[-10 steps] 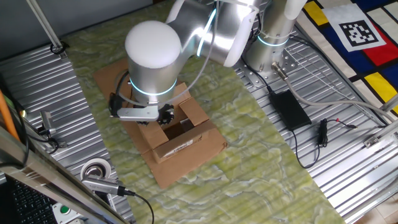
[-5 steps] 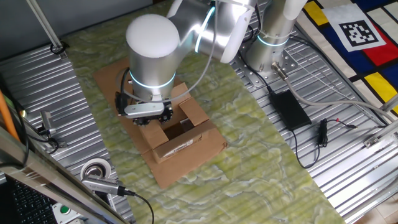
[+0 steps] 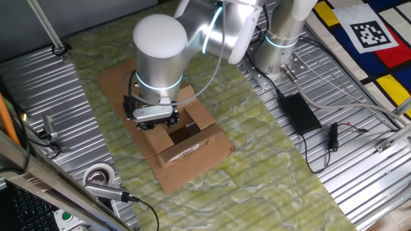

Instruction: Open a box

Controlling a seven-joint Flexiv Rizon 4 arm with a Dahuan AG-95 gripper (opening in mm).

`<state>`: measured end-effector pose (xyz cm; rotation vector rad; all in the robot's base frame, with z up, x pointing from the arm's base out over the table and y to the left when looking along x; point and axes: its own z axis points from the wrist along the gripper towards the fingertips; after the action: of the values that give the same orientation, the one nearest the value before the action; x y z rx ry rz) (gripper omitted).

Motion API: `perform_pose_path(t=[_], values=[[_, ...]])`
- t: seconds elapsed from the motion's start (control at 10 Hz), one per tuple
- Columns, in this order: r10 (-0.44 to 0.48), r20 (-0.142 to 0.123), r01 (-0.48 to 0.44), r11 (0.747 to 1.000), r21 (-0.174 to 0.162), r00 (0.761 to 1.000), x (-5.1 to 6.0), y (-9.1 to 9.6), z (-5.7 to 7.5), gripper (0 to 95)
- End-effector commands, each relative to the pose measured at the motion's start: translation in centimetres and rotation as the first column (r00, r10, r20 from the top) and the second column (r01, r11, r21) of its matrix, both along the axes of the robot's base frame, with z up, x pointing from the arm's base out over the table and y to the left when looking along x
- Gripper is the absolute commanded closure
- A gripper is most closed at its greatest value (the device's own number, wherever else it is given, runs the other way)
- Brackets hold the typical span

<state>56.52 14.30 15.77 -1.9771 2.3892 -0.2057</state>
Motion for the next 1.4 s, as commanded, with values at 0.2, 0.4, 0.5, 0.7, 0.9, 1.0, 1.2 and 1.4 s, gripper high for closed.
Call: perform_pose_path(t=[0.2, 0.4, 0.5, 0.7, 0.9, 1.0, 1.2, 1.4], values=[[0.000, 0.012, 0.000, 1.000, -0.001, 1.000, 0.02, 0.00, -0.15, 19.0], [0.005, 0.032, -0.005, 1.000, -0.004, 0.999, 0.08, 0.00, -0.40, 19.0], [0.006, 0.035, -0.006, 1.000, -0.004, 0.999, 0.10, 0.03, -0.51, 19.0], [0.004, 0.037, -0.004, 1.000, -0.005, 0.999, 0.11, 0.03, -0.59, 19.0], [0.003, 0.043, -0.003, 1.000, -0.005, 0.999, 0.21, 0.06, -0.57, 19.0], [0.007, 0.044, -0.007, 1.000, -0.008, 0.999, 0.43, 0.12, -0.49, 19.0], [0.016, 0.044, -0.015, 1.000, -0.012, 0.999, 0.86, 0.24, -0.32, 38.0], [0.018, 0.045, -0.017, 1.000, -0.015, 0.999, 0.93, 0.24, -0.39, 38.0]])
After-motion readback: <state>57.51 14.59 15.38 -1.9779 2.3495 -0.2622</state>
